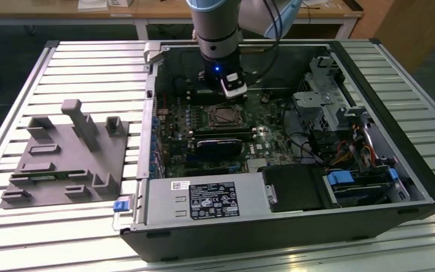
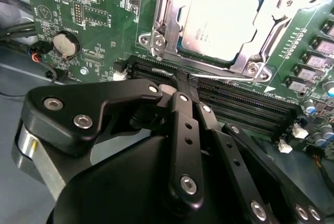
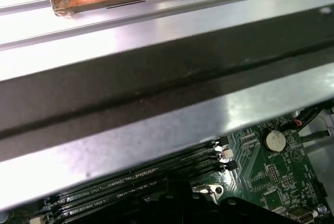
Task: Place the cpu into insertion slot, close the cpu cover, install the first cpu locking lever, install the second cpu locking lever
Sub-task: 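Install the first cpu locking lever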
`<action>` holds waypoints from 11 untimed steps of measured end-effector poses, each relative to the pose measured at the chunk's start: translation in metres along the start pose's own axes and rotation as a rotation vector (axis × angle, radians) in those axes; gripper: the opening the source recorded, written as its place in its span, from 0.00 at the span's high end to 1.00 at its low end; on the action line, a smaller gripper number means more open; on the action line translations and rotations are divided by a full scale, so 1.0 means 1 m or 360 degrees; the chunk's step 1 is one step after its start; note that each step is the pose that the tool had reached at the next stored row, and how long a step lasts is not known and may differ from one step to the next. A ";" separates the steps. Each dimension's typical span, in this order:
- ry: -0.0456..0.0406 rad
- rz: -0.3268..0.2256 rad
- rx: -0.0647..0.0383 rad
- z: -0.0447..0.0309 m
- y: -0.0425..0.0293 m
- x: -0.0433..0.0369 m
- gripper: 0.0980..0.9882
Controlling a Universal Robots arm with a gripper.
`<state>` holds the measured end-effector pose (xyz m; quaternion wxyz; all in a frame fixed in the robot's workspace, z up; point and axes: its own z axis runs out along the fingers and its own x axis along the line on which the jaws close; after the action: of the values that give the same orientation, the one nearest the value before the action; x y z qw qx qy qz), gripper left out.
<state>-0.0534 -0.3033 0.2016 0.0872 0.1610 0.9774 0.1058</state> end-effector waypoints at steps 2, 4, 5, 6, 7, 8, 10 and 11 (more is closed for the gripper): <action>-0.0005 0.0000 -0.0002 0.0014 -0.0005 0.0006 0.99; -0.0007 0.0003 -0.0002 0.0019 -0.0007 0.0012 0.99; -0.0009 0.0007 -0.0001 0.0022 -0.0006 0.0013 0.99; -0.0010 0.0011 -0.0001 0.0024 -0.0006 0.0014 0.99; -0.0011 0.0015 0.0000 0.0027 -0.0007 0.0015 0.99; -0.0012 0.0019 0.0000 0.0031 -0.0007 0.0015 0.99; -0.0014 0.0024 0.0001 0.0039 -0.0009 0.0017 0.99; -0.0016 0.0026 0.0001 0.0045 -0.0011 0.0018 0.99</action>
<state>-0.0545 -0.3029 0.1968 0.0911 0.1694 0.9756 0.1055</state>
